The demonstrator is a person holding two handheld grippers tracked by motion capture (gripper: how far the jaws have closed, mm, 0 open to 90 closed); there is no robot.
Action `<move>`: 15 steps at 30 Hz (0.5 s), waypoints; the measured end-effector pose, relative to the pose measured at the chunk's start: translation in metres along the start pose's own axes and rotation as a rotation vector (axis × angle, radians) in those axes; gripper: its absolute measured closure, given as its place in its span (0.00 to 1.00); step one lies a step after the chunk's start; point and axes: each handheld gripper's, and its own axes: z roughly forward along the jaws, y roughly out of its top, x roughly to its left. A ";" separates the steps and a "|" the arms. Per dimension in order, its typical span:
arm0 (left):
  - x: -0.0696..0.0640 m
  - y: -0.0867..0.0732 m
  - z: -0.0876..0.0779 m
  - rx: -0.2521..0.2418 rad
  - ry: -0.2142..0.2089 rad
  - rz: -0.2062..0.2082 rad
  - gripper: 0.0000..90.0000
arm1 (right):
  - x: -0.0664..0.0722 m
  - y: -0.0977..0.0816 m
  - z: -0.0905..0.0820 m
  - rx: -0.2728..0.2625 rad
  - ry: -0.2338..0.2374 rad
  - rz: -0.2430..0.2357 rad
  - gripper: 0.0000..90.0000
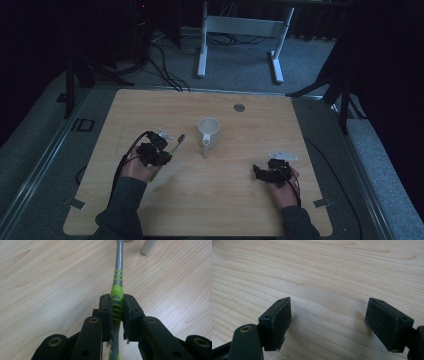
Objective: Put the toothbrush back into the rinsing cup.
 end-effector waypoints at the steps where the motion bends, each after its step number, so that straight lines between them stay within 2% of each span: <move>1: 0.000 0.000 0.000 -0.004 0.002 0.000 0.88 | 0.000 0.000 0.000 0.000 0.000 0.000 0.23; 15: 0.000 0.001 -0.003 -0.049 0.006 -0.019 0.88 | 0.000 0.000 0.000 0.000 0.000 0.000 0.23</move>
